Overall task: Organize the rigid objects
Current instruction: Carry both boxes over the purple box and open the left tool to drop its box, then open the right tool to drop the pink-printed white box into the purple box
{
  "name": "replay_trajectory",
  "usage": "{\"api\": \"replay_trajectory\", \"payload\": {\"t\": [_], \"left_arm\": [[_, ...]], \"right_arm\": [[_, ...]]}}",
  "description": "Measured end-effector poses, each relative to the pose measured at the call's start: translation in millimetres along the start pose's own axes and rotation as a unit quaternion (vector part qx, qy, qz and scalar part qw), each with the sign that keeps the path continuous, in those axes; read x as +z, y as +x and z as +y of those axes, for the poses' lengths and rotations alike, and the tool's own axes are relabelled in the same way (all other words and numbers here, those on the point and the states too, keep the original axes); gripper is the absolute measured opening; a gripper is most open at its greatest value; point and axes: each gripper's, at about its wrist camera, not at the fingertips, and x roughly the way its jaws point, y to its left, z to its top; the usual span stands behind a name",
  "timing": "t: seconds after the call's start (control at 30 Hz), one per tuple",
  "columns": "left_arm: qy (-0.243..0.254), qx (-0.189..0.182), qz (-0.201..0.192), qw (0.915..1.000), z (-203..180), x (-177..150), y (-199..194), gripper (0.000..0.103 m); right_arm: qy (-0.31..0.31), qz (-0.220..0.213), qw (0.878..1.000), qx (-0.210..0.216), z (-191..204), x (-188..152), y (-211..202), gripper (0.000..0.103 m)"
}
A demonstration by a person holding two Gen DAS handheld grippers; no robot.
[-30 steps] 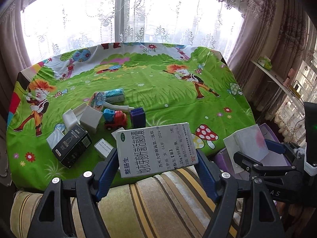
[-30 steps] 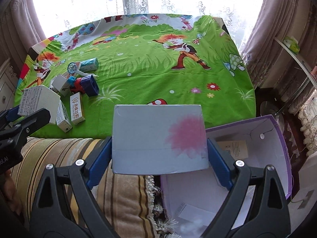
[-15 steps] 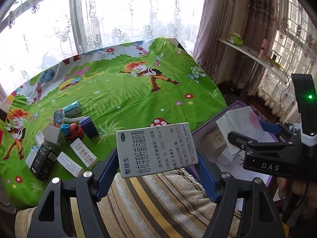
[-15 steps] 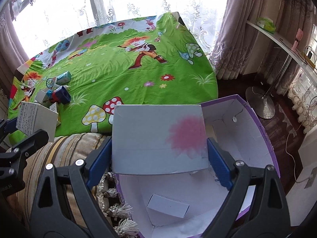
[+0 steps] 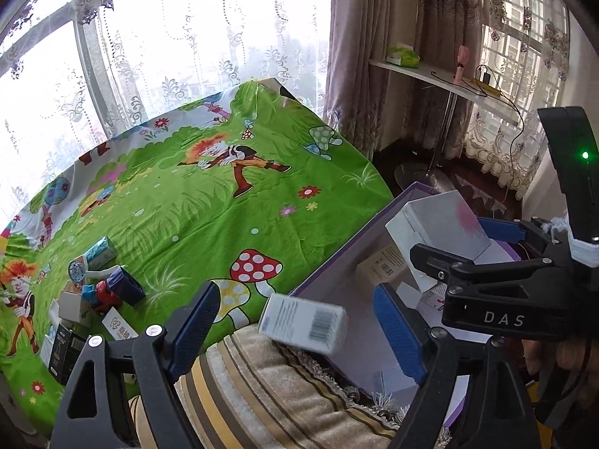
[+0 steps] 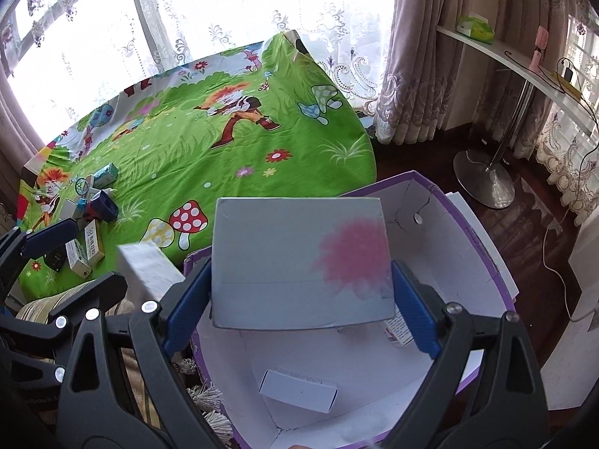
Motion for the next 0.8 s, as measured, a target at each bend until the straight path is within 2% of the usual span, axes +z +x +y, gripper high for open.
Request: {"api": "replay_trajectory", "payload": {"t": [0.17,0.37,0.43,0.5,0.57,0.7,0.8], "left_arm": [[-0.015,0.013,-0.02,0.9996,7.1,3.2,-6.4,0.085],[-0.042,0.041,-0.093,0.994,24.3,7.3,-30.4,0.085],[-0.047,0.04,-0.1,0.9931,30.3,7.5,-34.0,0.085],[-0.053,0.029,-0.102,0.993,36.4,6.4,-36.3,0.085],[-0.069,0.002,-0.111,0.9915,43.2,3.1,-40.6,0.085],[-0.064,-0.023,-0.104,0.9923,44.3,-0.8,-43.9,0.085],[-0.059,-0.024,-0.107,0.9922,45.0,-4.2,-46.8,0.085]], "right_arm": [[0.005,-0.012,1.0,-0.002,-2.5,2.1,-5.1,0.094],[0.0,-0.03,0.999,-0.027,0.1,7.6,-14.7,0.096],[-0.002,-0.041,0.998,-0.039,0.6,9.3,-18.8,0.097],[-0.008,-0.065,0.997,-0.036,2.7,8.9,-24.4,0.097],[-0.016,-0.084,0.996,-0.038,6.4,8.8,-28.6,0.097],[-0.041,-0.081,0.995,-0.029,17.0,9.6,-29.4,0.097],[-0.047,-0.082,0.996,0.004,22.8,7.3,-32.2,0.097]]}}
